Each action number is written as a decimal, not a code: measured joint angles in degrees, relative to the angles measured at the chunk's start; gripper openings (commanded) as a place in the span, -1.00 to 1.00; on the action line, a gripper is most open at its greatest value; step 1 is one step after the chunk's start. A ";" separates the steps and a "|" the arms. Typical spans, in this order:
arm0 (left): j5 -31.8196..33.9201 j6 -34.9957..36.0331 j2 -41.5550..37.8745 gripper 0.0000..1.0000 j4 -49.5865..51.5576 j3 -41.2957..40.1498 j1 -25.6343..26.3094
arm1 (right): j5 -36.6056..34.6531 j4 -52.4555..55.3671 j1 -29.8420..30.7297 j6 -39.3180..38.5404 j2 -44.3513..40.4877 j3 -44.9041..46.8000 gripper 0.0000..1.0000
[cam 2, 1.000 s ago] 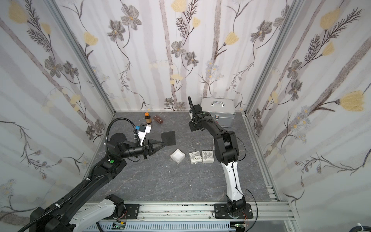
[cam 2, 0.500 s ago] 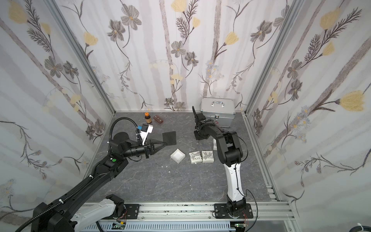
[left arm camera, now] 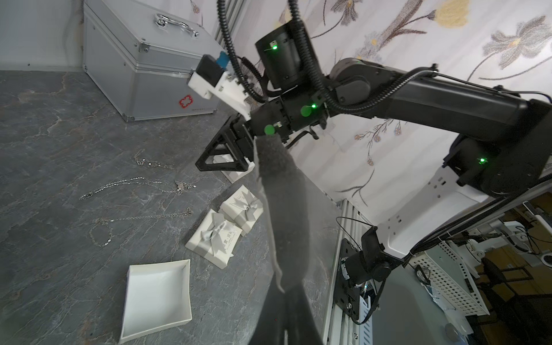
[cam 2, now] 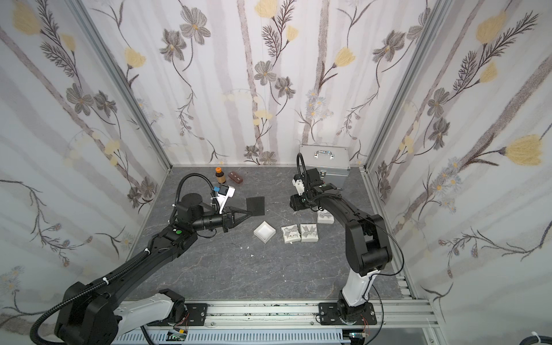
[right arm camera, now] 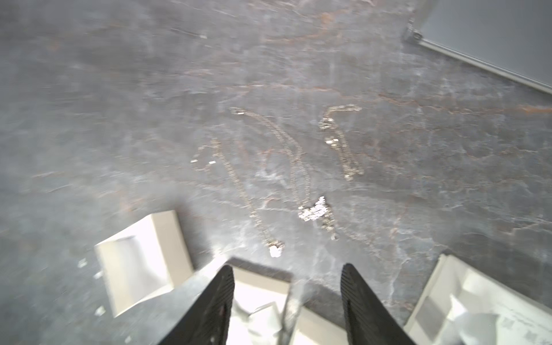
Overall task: Take the necklace out of the lift-off lid jewelry box
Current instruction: Place the necklace at the center of the board, then place the inner lining in the jewelry box.
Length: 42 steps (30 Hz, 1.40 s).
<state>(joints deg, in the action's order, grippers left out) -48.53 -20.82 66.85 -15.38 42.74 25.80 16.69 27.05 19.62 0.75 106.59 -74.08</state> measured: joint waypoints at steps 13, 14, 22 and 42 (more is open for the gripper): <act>-2.71 1.44 2.03 -1.00 -0.52 0.87 -0.07 | 31.76 -21.97 0.81 2.16 -23.67 17.05 0.46; -3.19 1.29 2.29 -1.00 -1.33 0.87 -0.07 | 33.40 -23.30 1.11 2.54 -23.89 17.62 0.45; -7.69 -1.38 2.91 -1.00 -8.09 0.37 -0.07 | 40.52 -30.91 5.55 5.49 -23.56 18.93 0.31; -10.58 -3.37 3.08 -0.29 -14.47 -2.78 -0.09 | 41.62 -39.47 7.74 13.27 -22.36 18.78 -1.00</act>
<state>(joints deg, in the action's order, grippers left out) -59.11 -24.18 69.93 -29.85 39.97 25.71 58.30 -12.43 27.35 14.02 84.23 -55.31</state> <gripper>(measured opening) 0.164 0.056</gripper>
